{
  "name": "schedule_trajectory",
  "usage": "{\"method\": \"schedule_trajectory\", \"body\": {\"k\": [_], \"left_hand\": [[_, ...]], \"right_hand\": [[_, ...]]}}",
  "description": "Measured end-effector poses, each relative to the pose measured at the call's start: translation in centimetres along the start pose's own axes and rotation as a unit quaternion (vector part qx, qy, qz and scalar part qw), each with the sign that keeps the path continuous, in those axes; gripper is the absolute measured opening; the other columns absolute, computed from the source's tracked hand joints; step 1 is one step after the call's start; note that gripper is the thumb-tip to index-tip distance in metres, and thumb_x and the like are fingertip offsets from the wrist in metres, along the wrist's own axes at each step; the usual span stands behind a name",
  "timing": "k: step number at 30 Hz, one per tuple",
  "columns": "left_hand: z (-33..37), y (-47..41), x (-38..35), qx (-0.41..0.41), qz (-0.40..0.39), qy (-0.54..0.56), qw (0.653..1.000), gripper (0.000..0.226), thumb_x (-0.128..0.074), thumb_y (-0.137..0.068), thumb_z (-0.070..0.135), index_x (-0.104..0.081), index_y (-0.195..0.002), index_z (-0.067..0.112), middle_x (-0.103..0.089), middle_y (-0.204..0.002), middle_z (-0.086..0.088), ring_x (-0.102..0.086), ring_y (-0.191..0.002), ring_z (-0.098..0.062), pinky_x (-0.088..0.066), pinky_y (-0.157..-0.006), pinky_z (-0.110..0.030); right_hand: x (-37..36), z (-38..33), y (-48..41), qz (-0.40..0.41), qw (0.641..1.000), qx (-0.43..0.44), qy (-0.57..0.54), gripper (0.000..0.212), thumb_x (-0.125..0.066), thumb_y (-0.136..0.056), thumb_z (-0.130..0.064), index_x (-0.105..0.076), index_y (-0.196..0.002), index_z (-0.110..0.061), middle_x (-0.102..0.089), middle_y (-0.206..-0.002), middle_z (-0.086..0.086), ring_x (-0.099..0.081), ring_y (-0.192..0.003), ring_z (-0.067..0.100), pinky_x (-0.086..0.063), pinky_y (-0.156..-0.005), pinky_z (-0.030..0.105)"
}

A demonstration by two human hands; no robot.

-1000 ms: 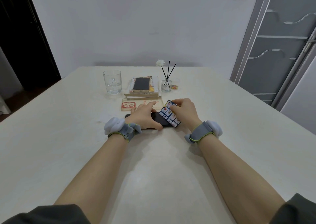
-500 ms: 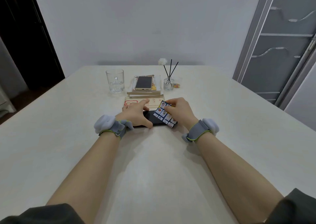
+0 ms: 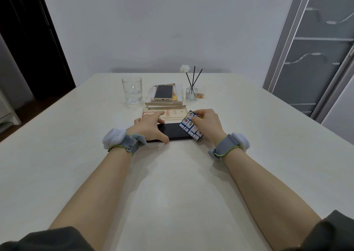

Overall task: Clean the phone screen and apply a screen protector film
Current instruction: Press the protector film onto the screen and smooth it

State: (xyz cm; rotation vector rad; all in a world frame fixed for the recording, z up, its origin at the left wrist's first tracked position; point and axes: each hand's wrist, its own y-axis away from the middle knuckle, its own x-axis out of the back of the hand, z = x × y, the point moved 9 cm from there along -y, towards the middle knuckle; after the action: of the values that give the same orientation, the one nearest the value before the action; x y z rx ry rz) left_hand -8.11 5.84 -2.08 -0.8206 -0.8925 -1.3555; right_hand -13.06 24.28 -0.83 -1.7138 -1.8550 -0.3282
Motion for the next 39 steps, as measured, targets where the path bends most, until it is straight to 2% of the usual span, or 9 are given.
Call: {"method": "schedule_trajectory", "body": {"k": [4,10,17,21,27,31,35,39], "left_hand": [[0.1,0.0,0.0,0.0,-0.003,0.002,1.0,0.102,-0.078,-0.067,0.036,-0.018,-0.149,0.029,-0.051,-0.136,0.012,-0.033,-0.135,-0.019,-0.02,-0.112,-0.042],[0.1,0.0,0.0,0.0,0.0,0.004,1.0,0.103,-0.079,-0.066,0.035,-0.018,-0.149,0.028,-0.051,-0.137,0.011,-0.034,-0.135,-0.019,-0.021,-0.113,-0.042],[0.2,0.1,0.0,0.002,-0.006,0.008,1.0,0.101,-0.078,-0.068,0.034,-0.018,-0.149,0.027,-0.051,-0.137,0.012,-0.034,-0.134,-0.019,-0.02,-0.114,-0.04],[0.2,0.1,0.0,0.001,-0.007,0.011,1.0,0.102,-0.079,-0.067,0.033,-0.018,-0.149,0.027,-0.051,-0.137,0.011,-0.035,-0.134,-0.019,-0.02,-0.114,-0.041],[0.1,0.0,0.0,0.003,-0.009,0.014,1.0,0.103,-0.08,-0.066,0.035,-0.018,-0.149,0.027,-0.051,-0.137,0.012,-0.034,-0.134,-0.019,-0.021,-0.114,-0.04],[0.1,-0.1,-0.1,0.002,-0.009,0.015,1.0,0.105,-0.08,-0.066,0.036,-0.017,-0.149,0.027,-0.051,-0.137,0.012,-0.034,-0.135,-0.019,-0.021,-0.113,-0.041],[0.0,-0.1,0.1,0.003,-0.005,0.016,1.0,0.106,-0.081,-0.065,0.036,-0.017,-0.149,0.026,-0.051,-0.137,0.012,-0.034,-0.135,-0.019,-0.021,-0.112,-0.04],[-0.1,-0.1,0.0,0.004,-0.003,0.018,1.0,0.106,-0.081,-0.064,0.036,-0.018,-0.149,0.027,-0.052,-0.137,0.011,-0.035,-0.134,-0.019,-0.021,-0.11,-0.04]], "right_hand": [[-0.4,-0.2,0.1,-0.013,1.0,0.003,0.004,0.027,-0.054,-0.088,-0.013,-0.071,-0.109,-0.014,-0.073,-0.1,0.011,-0.07,-0.088,0.025,-0.059,-0.079,0.042],[-1.2,-0.9,0.3,-0.035,0.999,0.017,0.024,0.033,-0.054,-0.09,-0.016,-0.066,-0.12,-0.015,-0.072,-0.108,0.008,-0.069,-0.093,0.022,-0.058,-0.083,0.039],[-0.7,-0.4,0.1,-0.005,1.0,0.004,0.012,0.028,-0.053,-0.09,-0.015,-0.069,-0.113,-0.014,-0.073,-0.103,0.01,-0.07,-0.09,0.025,-0.058,-0.08,0.041],[-0.8,-0.6,0.0,-0.004,1.0,0.01,0.019,0.028,-0.053,-0.09,-0.015,-0.07,-0.113,-0.015,-0.073,-0.103,0.01,-0.069,-0.09,0.025,-0.057,-0.076,0.036],[-1.4,-1.1,-0.2,-0.025,0.999,0.028,0.03,0.033,-0.055,-0.091,-0.016,-0.065,-0.122,-0.013,-0.07,-0.114,0.01,-0.067,-0.099,0.025,-0.056,-0.085,0.036],[-2.0,-1.4,-0.1,-0.046,0.998,0.036,0.031,0.033,-0.056,-0.091,-0.017,-0.065,-0.123,-0.014,-0.07,-0.113,0.009,-0.068,-0.095,0.022,-0.056,-0.081,0.033],[-2.4,-1.7,-0.1,-0.067,0.996,0.046,0.023,0.03,-0.058,-0.09,-0.017,-0.067,-0.119,-0.015,-0.07,-0.113,0.007,-0.064,-0.084,0.014,-0.052,-0.073,0.024],[-2.6,-1.7,0.0,-0.088,0.995,0.045,-0.003,0.03,-0.06,-0.09,-0.017,-0.067,-0.118,-0.015,-0.071,-0.11,0.007,-0.065,-0.084,0.013,-0.054,-0.071,0.023]]}}
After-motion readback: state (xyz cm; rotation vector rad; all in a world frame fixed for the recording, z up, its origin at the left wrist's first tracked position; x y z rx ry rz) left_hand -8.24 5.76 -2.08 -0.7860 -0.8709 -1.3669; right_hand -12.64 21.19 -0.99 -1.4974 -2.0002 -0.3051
